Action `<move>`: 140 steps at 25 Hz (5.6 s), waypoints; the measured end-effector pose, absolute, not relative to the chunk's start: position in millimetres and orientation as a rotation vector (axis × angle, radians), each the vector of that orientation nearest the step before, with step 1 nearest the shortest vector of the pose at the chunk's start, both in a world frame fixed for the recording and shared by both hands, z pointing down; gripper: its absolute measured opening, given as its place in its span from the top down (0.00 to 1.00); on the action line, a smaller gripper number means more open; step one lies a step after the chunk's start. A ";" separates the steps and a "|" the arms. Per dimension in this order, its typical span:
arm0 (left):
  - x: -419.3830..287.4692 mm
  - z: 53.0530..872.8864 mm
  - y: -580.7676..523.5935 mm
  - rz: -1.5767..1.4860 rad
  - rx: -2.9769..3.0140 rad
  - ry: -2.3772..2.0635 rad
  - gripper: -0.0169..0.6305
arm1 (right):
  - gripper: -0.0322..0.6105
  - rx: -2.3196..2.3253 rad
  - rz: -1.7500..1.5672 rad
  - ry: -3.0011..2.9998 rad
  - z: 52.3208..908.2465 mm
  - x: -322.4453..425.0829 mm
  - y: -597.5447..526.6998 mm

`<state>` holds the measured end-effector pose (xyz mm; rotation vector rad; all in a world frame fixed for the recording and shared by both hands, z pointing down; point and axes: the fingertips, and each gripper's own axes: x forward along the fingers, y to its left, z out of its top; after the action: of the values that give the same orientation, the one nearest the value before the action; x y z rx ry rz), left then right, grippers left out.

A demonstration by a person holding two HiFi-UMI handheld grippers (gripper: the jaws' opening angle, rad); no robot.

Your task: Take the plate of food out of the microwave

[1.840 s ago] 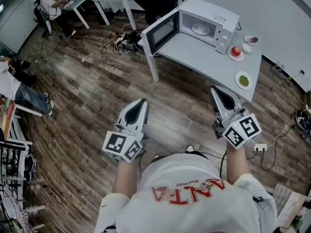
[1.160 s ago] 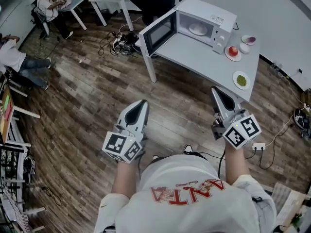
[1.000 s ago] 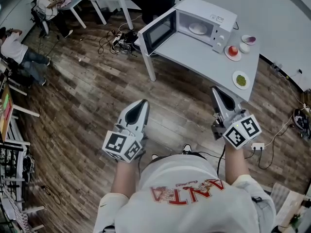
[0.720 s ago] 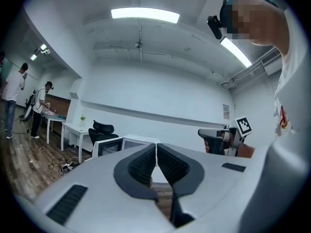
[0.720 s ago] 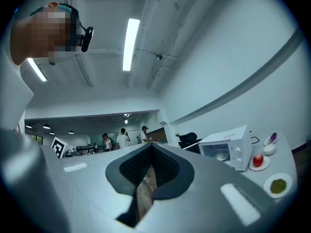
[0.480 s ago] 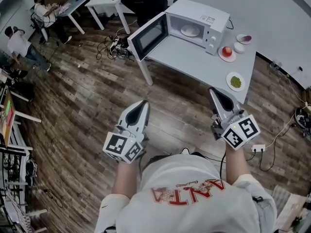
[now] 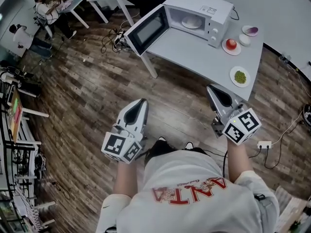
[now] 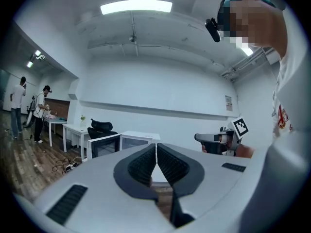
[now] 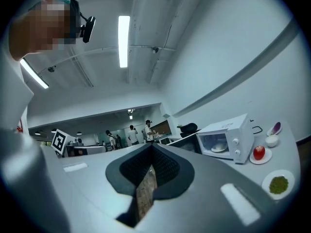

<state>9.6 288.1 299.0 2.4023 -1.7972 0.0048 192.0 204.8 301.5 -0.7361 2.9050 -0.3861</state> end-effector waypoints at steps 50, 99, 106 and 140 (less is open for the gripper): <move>-182.5 325.7 29.1 -0.072 2.589 -1.490 0.95 | 0.95 -1.164 -0.393 2.887 311.3 0.3 -13.7; -64.6 402.3 -155.8 0.097 2.528 -1.179 0.95 | 0.95 -1.158 -1.484 2.121 498.7 71.5 -241.7; -68.6 416.8 -165.1 0.129 2.490 -1.154 0.95 | 0.93 -1.164 -1.691 1.636 561.3 75.4 -285.6; -79.1 452.3 -186.5 0.182 2.376 -1.142 0.95 | 0.88 -1.263 -1.719 1.332 631.5 77.1 -360.4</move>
<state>-79.1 -186.5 452.3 2.3757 -1.1424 0.1816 77.1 -360.4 631.5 -1.2631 1.3323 -1.7189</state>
